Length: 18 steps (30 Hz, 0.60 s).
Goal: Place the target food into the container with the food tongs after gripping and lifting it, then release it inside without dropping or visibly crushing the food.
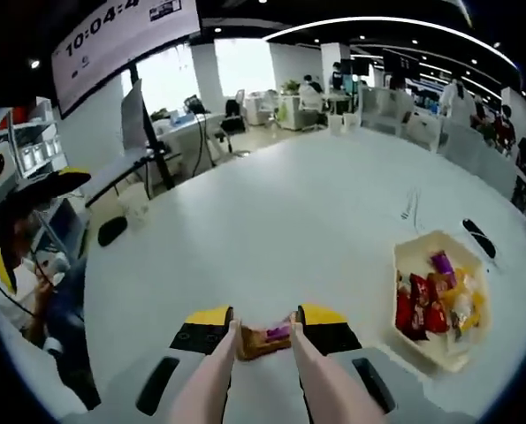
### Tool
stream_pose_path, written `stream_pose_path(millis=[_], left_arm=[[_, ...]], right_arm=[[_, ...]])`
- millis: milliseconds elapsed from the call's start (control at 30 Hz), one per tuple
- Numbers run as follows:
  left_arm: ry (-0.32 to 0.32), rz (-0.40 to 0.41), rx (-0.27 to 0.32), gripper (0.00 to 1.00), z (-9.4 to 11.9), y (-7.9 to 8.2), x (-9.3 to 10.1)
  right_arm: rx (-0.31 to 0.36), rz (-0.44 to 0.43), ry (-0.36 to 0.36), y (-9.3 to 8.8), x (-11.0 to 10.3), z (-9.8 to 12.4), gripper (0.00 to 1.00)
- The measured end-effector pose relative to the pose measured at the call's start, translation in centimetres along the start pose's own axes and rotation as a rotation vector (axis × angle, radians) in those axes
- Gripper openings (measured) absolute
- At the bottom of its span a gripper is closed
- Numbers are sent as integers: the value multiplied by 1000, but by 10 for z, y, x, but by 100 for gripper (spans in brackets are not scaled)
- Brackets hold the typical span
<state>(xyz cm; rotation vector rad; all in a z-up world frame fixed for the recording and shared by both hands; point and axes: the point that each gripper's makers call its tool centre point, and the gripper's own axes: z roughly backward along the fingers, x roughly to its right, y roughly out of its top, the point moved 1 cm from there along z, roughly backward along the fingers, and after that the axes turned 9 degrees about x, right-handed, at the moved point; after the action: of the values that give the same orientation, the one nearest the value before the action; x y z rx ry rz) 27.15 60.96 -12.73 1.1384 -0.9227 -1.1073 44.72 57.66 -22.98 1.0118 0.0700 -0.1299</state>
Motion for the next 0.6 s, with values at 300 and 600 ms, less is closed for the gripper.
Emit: stream_pose_path(millis=[300, 600], left_arm=[[11, 20, -9, 99, 8, -7, -4], [8, 13, -24, 99, 15, -10, -13]], right_arm=[[-27, -267, -160, -30, 8, -10, 28], [-15, -477, -293, -40, 19, -23, 27]])
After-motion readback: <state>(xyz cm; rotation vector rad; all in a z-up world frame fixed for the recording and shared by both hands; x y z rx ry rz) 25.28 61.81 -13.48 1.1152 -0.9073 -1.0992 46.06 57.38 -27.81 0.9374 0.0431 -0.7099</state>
